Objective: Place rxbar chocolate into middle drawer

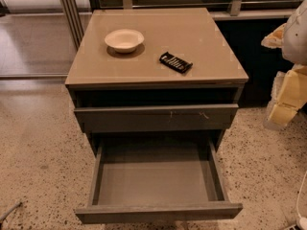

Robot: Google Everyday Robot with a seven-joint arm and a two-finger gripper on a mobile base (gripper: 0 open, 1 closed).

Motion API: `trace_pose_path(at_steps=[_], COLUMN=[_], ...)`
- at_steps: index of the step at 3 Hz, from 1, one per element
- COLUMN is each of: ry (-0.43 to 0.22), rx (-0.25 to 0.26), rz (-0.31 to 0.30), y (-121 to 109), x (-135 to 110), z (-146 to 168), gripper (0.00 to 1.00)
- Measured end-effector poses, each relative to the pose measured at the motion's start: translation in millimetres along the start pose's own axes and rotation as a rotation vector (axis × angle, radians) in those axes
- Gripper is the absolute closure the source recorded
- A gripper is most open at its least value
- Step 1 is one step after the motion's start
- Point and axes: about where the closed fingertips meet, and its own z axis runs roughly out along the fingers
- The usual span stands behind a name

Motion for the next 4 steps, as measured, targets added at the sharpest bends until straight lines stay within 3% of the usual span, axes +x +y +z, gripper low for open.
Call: trace_pose_path(at_steps=[1,2,4], ry=[0.0,-0.036,-0.194], rx=[0.0,0.024,0.062], rz=[0.0,0.024,0.162], y=[0,-16,-94], x=[0,-2,-25], z=[0,8,66], gripper=[0.0,0.0,0.0])
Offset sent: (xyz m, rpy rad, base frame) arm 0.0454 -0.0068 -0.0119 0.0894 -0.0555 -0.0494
